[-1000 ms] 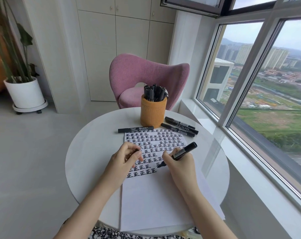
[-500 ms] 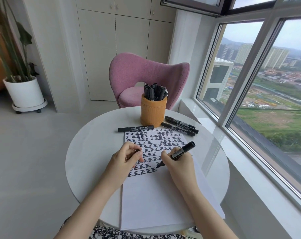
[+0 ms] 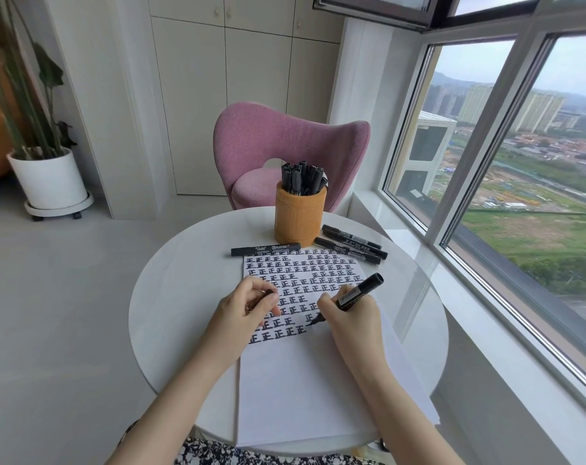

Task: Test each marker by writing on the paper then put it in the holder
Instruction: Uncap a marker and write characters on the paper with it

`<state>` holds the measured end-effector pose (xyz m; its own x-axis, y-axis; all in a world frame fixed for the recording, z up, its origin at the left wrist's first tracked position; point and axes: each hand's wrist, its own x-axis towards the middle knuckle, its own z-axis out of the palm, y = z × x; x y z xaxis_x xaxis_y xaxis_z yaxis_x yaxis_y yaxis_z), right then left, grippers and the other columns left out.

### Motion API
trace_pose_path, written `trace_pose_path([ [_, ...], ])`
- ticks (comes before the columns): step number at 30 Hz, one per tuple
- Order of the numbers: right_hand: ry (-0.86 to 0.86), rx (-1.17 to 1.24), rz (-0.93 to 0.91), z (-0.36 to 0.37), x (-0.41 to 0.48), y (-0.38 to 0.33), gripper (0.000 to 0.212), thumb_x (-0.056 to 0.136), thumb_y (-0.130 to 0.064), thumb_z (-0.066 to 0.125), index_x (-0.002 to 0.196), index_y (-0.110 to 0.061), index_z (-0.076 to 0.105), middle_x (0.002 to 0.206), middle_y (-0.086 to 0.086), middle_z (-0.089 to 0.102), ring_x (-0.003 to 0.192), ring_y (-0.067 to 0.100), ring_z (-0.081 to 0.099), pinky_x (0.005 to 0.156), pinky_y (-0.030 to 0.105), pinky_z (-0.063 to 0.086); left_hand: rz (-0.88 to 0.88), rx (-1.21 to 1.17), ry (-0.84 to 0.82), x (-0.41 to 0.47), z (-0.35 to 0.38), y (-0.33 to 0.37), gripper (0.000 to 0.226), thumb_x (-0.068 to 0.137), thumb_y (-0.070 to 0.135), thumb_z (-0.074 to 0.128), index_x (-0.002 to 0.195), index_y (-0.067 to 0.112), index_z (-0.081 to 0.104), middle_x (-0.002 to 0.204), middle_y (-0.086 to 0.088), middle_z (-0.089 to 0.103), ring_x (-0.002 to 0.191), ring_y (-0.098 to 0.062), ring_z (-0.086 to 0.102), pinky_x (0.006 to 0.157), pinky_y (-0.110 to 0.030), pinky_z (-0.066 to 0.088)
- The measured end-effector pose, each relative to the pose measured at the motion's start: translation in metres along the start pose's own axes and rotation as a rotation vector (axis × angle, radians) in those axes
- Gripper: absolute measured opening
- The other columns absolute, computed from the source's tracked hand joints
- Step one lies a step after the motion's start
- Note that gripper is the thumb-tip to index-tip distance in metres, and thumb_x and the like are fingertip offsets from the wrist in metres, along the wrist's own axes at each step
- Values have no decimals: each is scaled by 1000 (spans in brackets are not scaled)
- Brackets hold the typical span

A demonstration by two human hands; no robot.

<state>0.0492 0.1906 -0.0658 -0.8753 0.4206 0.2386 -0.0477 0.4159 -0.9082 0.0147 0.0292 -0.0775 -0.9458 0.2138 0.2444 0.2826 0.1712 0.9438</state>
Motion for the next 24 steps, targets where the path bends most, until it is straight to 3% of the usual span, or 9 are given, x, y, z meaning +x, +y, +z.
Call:
trace_pose_path([
  [24, -43, 32, 19, -2, -1, -1, 32, 76, -6, 58, 60, -13, 31, 54, -3, 25, 54, 12, 21, 47, 24, 18, 0, 5, -6, 2, -1, -6, 2, 92, 12, 56, 93, 11, 57, 71, 1, 68, 52, 0, 49, 57, -12, 42],
])
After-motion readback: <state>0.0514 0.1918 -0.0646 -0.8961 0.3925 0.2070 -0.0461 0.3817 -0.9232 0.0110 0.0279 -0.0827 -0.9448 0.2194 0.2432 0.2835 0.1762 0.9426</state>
